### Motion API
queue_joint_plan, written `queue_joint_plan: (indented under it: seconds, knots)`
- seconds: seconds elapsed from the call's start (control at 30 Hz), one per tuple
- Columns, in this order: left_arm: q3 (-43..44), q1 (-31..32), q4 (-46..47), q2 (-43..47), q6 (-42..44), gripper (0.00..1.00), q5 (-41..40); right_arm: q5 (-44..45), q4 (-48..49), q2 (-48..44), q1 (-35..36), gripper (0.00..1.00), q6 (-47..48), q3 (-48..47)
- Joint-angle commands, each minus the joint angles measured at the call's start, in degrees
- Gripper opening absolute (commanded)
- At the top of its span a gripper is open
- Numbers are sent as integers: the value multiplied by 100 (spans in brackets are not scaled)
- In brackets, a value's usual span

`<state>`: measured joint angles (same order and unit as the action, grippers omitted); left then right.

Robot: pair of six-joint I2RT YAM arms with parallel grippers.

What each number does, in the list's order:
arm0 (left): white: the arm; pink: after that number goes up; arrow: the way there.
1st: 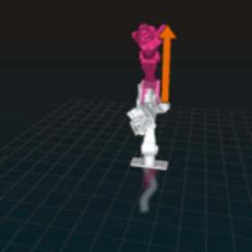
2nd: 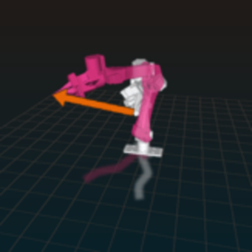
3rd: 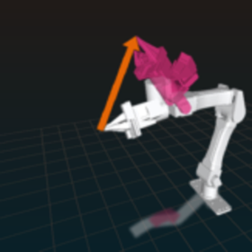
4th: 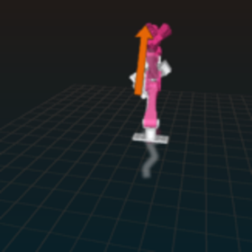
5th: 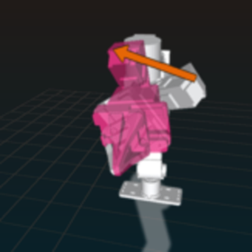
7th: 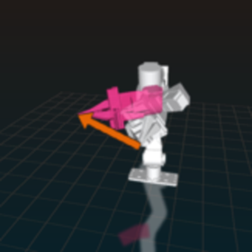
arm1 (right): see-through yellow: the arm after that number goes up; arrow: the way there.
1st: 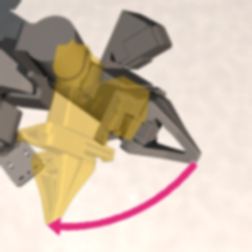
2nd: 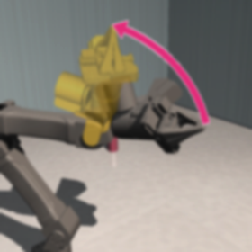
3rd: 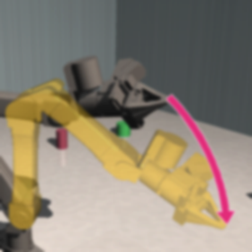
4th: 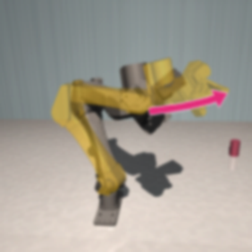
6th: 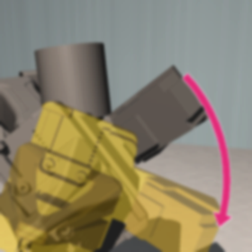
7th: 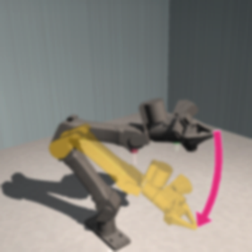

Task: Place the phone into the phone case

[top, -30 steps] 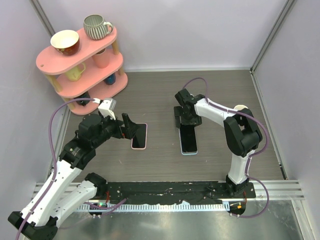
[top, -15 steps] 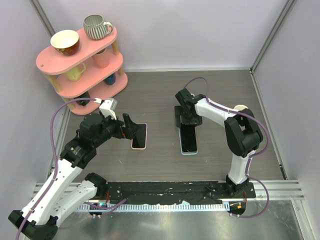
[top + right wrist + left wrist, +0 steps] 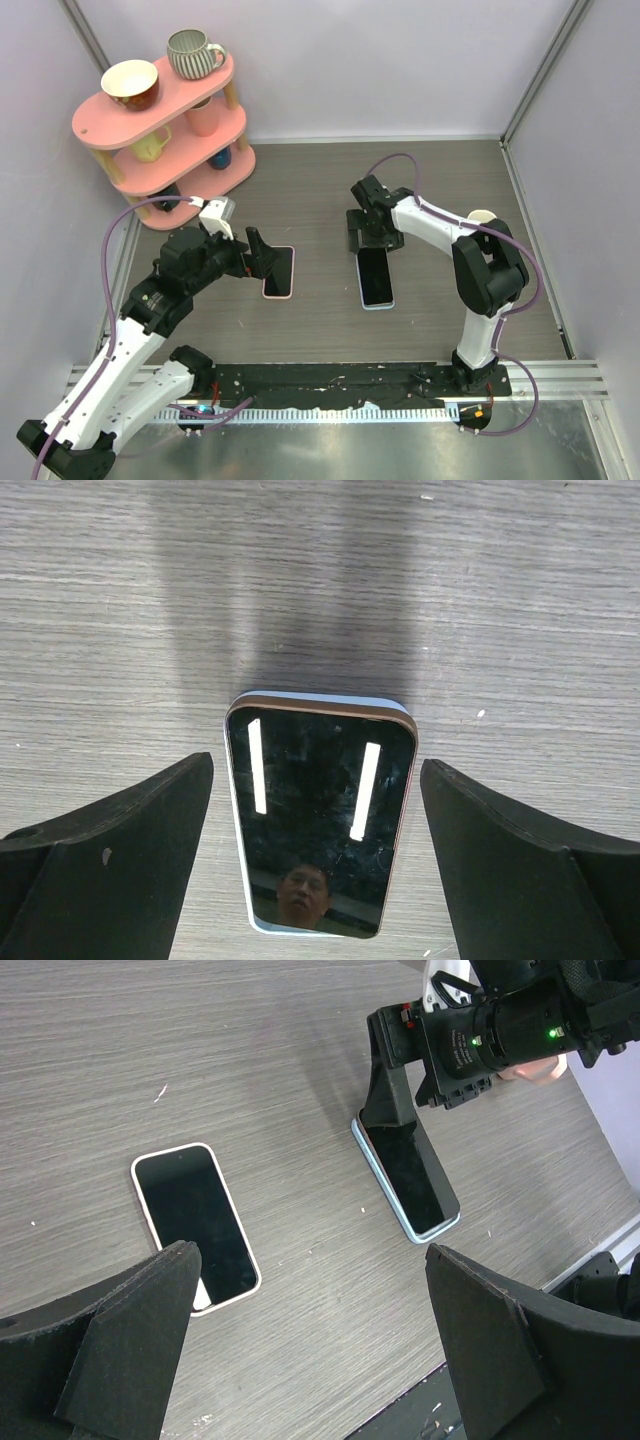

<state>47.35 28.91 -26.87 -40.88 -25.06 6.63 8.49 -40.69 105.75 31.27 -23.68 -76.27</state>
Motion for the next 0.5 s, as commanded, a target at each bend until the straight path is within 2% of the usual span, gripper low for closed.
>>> queue_joint_plan:
  seconds: [0.0, 0.23, 0.3, 0.47]
  knots:
    - [-24, 10, 147, 10, 19, 100, -22, 21, 184, -231, -15, 92, 39, 24]
    - [106, 27, 183, -288, 45, 99, 101, 267, 166, -749, -111, 92, 30, 225]
    - [221, 27, 130, -559, -69, 96, 206, 250, 289, -863, -217, 87, 65, 428]
    - [380, 36, 322, -1105, -639, 88, 558, -698, 684, -907, -534, 74, 346, 920]
